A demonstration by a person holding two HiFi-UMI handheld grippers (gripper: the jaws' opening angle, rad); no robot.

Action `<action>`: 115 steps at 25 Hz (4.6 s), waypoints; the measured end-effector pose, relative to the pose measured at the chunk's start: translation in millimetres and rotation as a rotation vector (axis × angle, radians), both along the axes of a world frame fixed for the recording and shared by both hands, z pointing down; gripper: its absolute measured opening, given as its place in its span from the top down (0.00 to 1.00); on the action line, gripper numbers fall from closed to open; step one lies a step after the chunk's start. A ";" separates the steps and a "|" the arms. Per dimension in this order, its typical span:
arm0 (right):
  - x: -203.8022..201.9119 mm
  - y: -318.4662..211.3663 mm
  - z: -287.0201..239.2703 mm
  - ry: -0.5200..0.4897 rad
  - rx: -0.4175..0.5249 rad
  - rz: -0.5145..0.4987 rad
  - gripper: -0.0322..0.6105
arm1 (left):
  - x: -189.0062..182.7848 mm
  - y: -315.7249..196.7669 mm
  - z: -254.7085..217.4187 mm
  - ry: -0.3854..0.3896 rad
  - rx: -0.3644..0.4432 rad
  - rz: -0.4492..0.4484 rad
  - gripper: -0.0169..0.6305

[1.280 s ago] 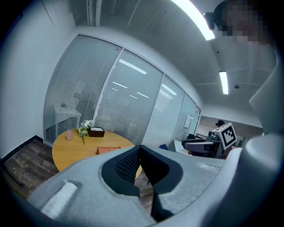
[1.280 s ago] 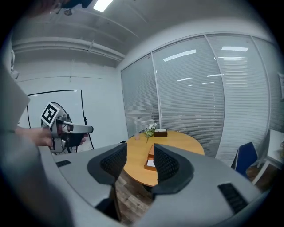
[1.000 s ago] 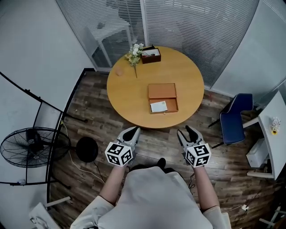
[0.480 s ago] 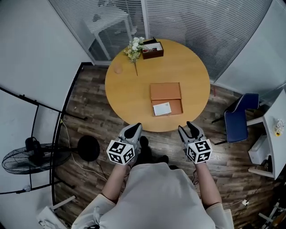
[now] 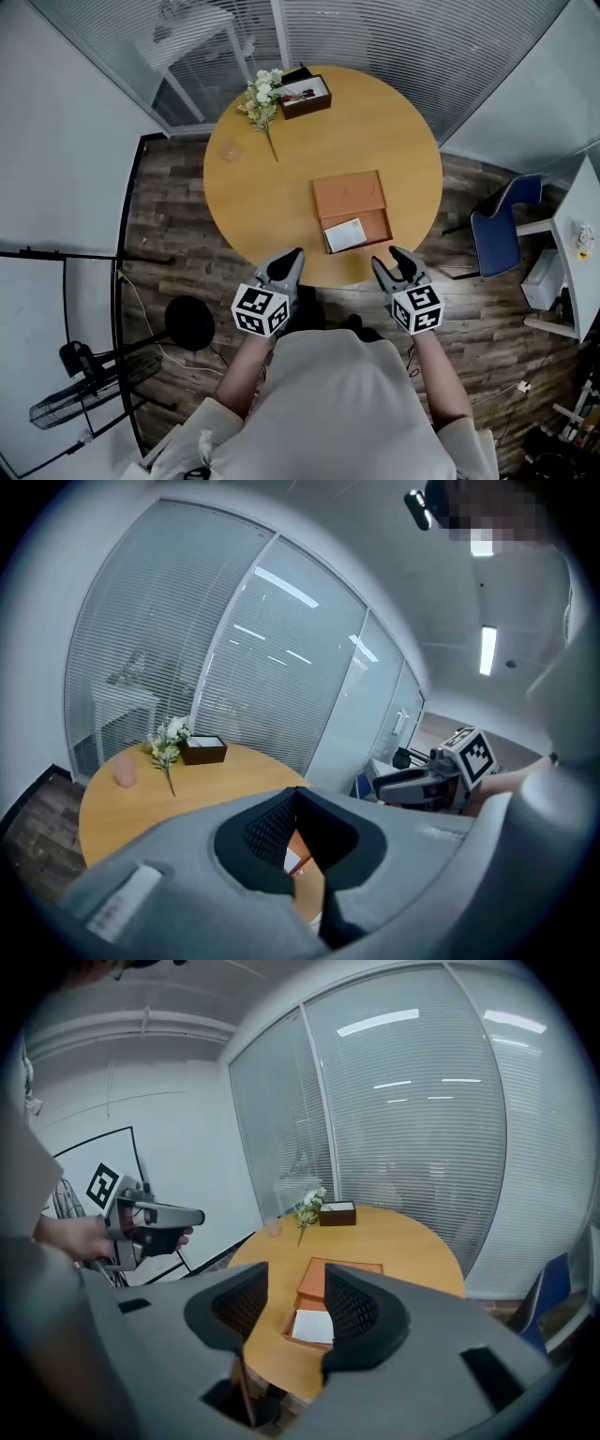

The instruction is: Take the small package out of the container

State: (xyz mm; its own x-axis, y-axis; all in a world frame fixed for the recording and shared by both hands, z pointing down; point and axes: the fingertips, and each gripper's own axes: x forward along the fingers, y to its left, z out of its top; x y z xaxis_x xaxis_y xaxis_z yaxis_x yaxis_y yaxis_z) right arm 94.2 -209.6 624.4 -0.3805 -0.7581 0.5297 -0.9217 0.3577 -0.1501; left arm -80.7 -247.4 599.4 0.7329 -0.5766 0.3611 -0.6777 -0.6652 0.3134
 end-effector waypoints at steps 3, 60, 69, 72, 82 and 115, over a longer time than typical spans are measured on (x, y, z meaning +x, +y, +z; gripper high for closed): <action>-3.7 -18.5 19.3 0.024 -0.035 0.019 0.66 | -7.9 -18.4 15.3 -0.003 -0.034 0.019 0.95; 6.1 -111.5 348.7 0.093 -0.842 -0.271 0.64 | 15.1 -64.2 223.5 -0.236 -0.462 -0.076 0.95; 2.5 -109.7 319.6 0.084 -0.756 -0.241 0.64 | 6.0 -50.9 224.4 -0.228 -0.472 -0.083 0.95; -1.6 -106.8 299.5 0.071 -0.708 -0.226 0.64 | 0.6 -45.1 218.8 -0.218 -0.463 -0.084 0.95; -37.5 -89.7 249.5 0.087 -0.566 -0.205 0.64 | -2.8 -32.1 200.1 -0.192 -0.402 -0.023 0.95; -67.2 -87.8 211.4 0.146 -0.405 0.001 0.87 | -49.0 -18.5 144.5 -0.184 -0.259 0.093 0.95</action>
State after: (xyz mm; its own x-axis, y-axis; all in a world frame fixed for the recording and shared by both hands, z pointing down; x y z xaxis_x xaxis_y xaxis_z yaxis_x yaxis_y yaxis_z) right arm 27.0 -297.3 835.9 -0.2784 -0.4784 0.8328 -0.9441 0.2955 -0.1459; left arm -129.6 -265.8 743.9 0.6869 -0.3815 0.6186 -0.6787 -0.6412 0.3581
